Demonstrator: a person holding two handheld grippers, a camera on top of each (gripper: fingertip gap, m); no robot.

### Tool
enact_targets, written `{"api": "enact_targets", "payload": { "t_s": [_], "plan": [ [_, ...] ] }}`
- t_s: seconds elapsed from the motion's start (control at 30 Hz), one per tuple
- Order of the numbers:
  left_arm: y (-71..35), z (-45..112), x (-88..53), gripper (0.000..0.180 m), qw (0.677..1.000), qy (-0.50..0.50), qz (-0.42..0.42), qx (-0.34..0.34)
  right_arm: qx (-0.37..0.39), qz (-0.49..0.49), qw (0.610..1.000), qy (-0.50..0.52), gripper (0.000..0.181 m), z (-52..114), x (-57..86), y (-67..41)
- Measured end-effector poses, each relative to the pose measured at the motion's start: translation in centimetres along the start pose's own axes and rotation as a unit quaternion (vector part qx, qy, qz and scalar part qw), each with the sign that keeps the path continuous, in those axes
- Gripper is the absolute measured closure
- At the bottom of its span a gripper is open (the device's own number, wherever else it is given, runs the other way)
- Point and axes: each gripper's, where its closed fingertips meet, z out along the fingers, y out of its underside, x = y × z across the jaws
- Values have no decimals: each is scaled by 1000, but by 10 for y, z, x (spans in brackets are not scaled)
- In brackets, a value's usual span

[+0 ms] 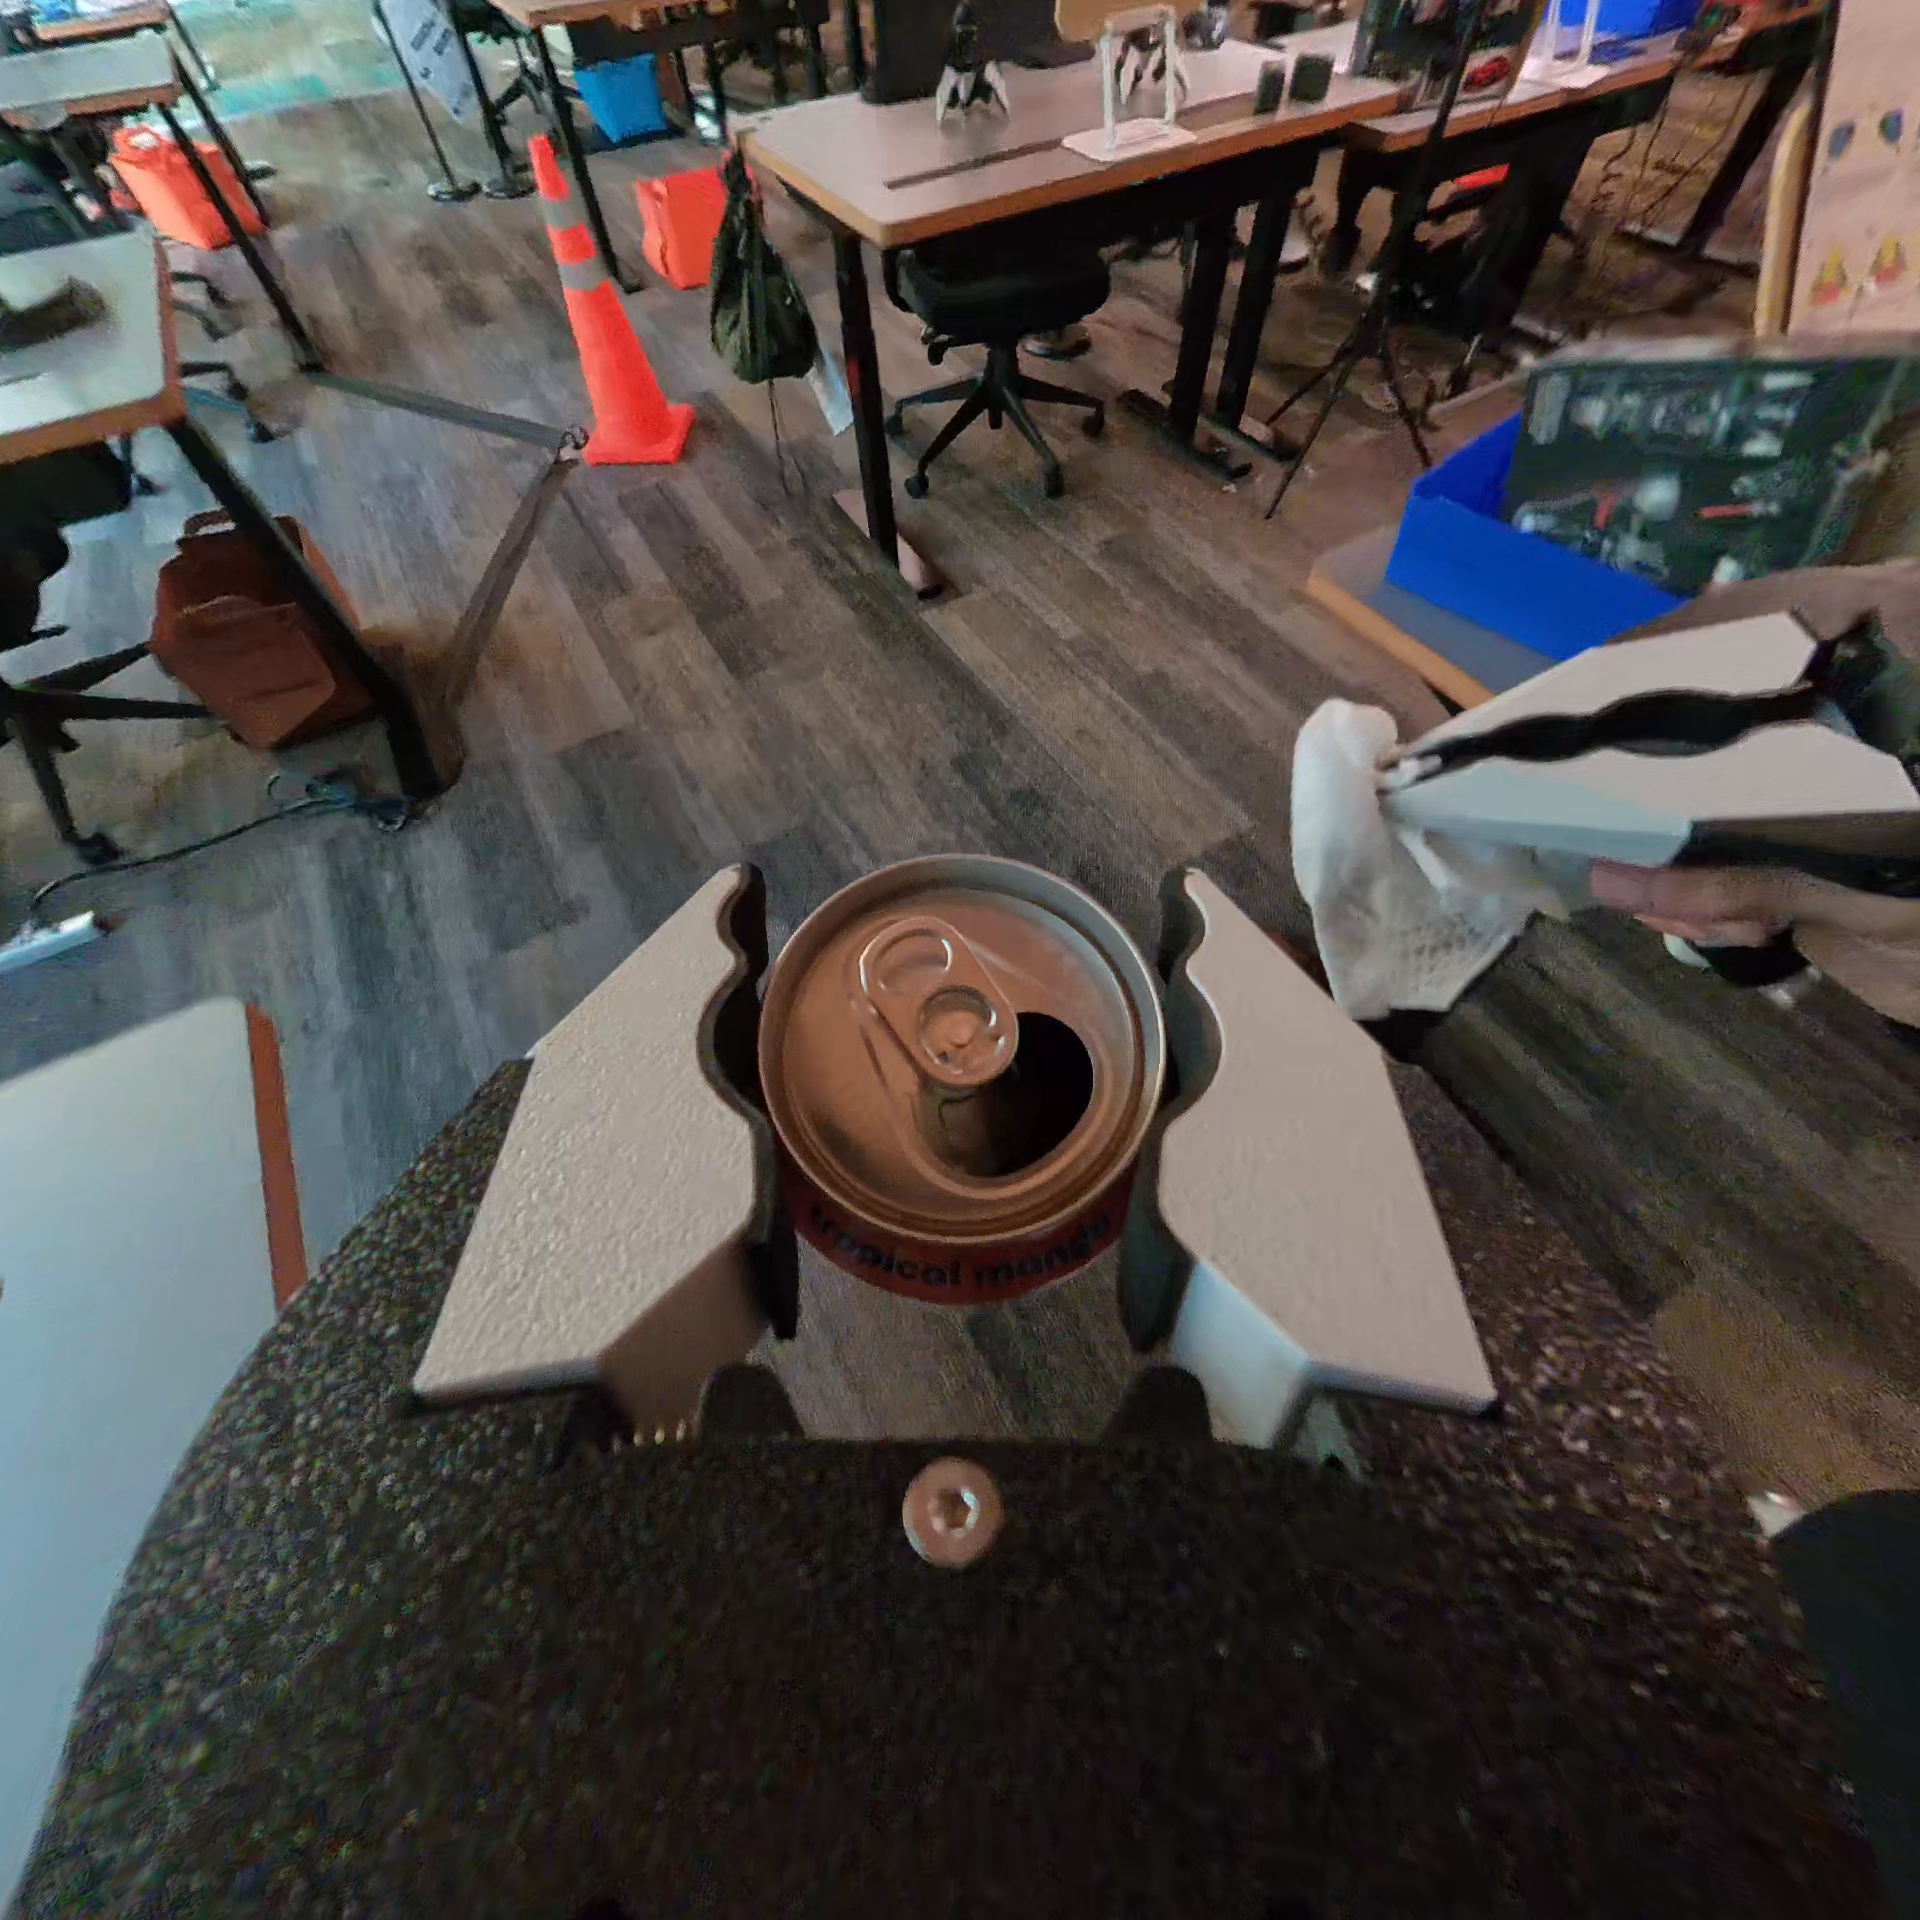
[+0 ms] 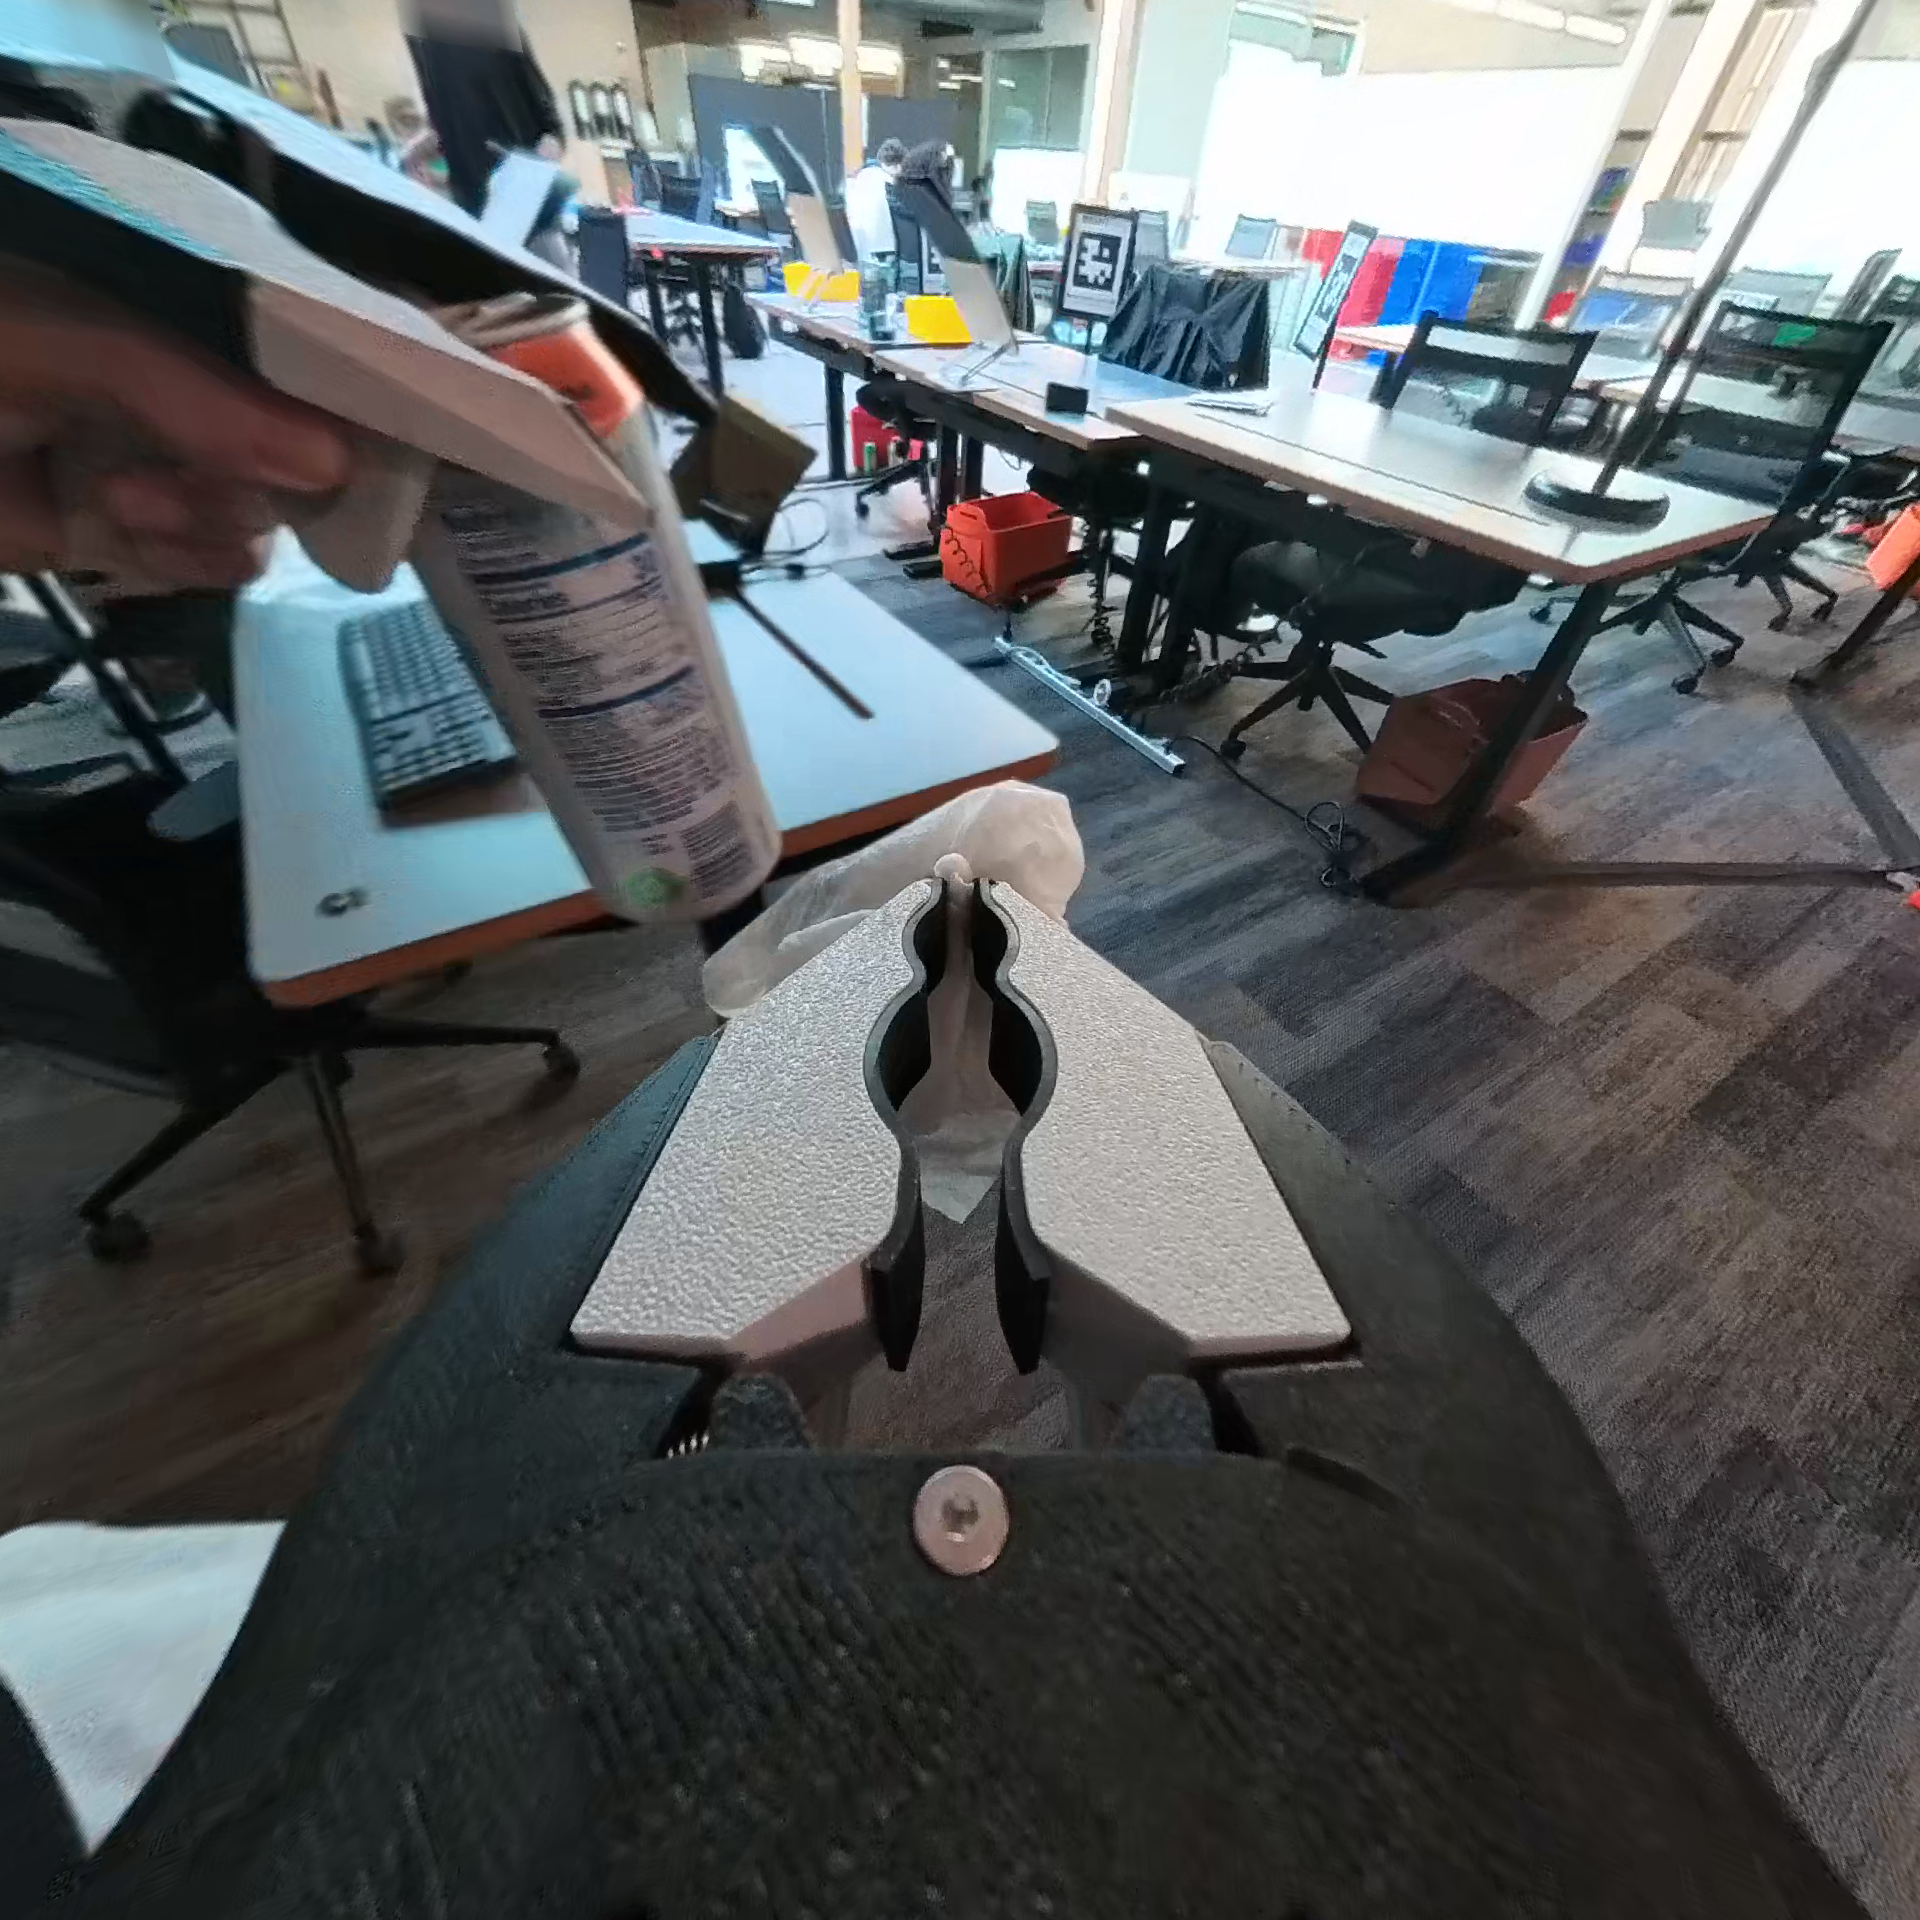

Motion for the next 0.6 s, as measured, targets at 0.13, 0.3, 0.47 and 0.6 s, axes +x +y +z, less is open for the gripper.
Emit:
{"api": "enact_targets", "payload": {
  "t_s": [0.13,0.3,0.47,0.6],
  "plan": [
    [-54,113,-88,105,999,24,10,24,-12,-18,1000,6,179,82,95,-5],
    [-103,267,-205,105,996,61,12,59,-18,-35,998,41,178,201,247,-8],
    [-182,425,-308,105,989,120,3,86,-45,-37,993,103,178,300,407,-18],
    [-246,560,-373,105,984,164,-5,71,-58,11,987,151,178,357,533,-21]
  ]
}}
